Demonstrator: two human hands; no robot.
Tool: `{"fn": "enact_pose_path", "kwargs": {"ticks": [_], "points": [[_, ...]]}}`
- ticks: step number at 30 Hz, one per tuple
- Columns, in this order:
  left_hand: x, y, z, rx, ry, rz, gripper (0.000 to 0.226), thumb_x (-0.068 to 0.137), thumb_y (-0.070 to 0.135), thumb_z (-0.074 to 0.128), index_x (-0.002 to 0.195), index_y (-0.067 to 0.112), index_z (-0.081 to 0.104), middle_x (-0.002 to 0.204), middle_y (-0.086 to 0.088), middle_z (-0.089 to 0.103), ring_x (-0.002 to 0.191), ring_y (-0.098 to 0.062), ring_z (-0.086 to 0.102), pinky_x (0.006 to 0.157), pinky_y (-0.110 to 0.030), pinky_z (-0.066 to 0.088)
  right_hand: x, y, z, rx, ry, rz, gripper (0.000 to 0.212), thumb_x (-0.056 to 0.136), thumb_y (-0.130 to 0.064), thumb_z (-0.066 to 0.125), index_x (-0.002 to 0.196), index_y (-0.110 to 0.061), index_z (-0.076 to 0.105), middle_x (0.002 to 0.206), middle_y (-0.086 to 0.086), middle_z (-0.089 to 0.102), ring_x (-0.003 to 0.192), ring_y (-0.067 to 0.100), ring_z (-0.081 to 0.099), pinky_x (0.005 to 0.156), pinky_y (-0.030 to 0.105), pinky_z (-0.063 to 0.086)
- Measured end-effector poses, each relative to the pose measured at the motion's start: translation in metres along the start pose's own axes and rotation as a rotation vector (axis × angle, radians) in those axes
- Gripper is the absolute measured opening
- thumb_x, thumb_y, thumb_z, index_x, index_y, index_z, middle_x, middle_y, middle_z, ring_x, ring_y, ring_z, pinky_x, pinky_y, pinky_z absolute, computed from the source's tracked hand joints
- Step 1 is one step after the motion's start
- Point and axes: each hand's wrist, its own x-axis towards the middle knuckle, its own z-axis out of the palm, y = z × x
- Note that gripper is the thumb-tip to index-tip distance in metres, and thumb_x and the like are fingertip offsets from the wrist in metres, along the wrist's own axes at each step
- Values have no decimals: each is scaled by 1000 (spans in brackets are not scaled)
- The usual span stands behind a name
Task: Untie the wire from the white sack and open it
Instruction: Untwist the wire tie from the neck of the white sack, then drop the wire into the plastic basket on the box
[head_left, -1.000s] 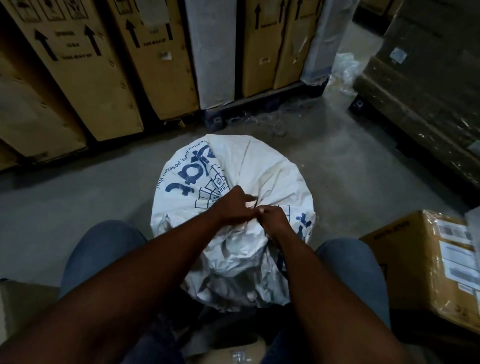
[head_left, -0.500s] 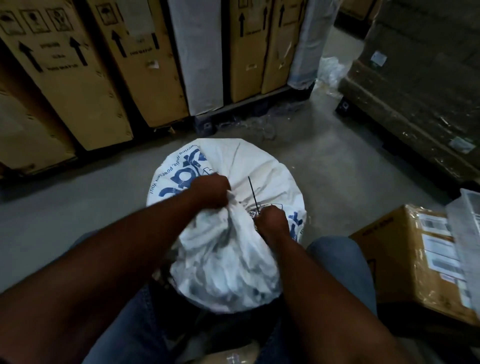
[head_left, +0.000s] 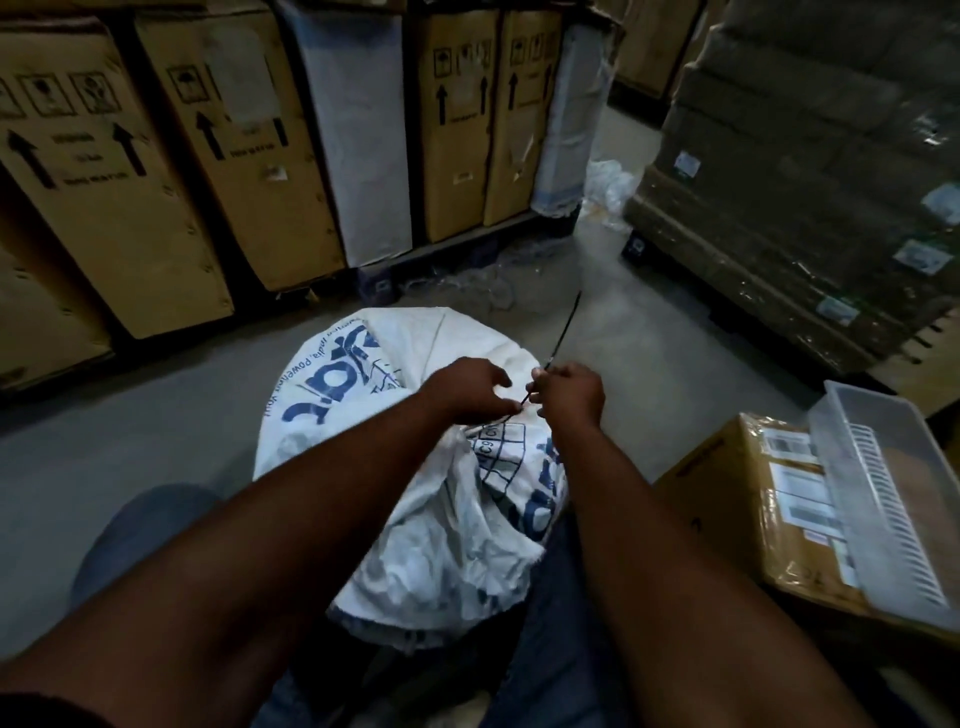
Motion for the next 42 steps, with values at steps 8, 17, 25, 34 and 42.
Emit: {"fn": "enact_pose_path", "kwargs": {"ticks": [8,17,25,34,42], "points": [[-7,54,6,-114,149,75,88,64,76,79,134,26,67,139,1,67,131,-21,60,108,-36,49,10,-46,-91,-178,187,-152,18,79,-20,79,67,-11,69,74,10,74,75,30,71,75,46,59],[-15,222,4,65,394,432,106,76,91,47,161,30,31,170,0,27,153,-27,33,123,-45,27,-5,-93,-281,-454,514,-345,9,83,-26,73,88,-20,73,90,1,71,86,21,65,71,24,37],[-29,327,39,124,381,604,104,79,87,46,161,26,33,170,-4,28,154,-23,34,124,-47,31,-40,-69,-409,-635,698,-195,11,78,-30,76,80,-19,75,90,3,76,88,28,70,73,29,52],[-19,331,78,180,317,585,100,81,87,42,160,26,32,170,-4,28,152,-25,36,122,-48,33,-26,-2,-408,-815,580,59,17,86,-24,69,97,-12,76,105,10,74,98,32,69,81,32,54],[1,286,64,216,328,505,100,81,88,42,161,27,31,171,-5,26,154,-27,33,122,-46,29,0,6,-394,-1002,562,73,27,83,-22,59,104,-14,72,109,10,71,102,33,68,84,40,53]]}}
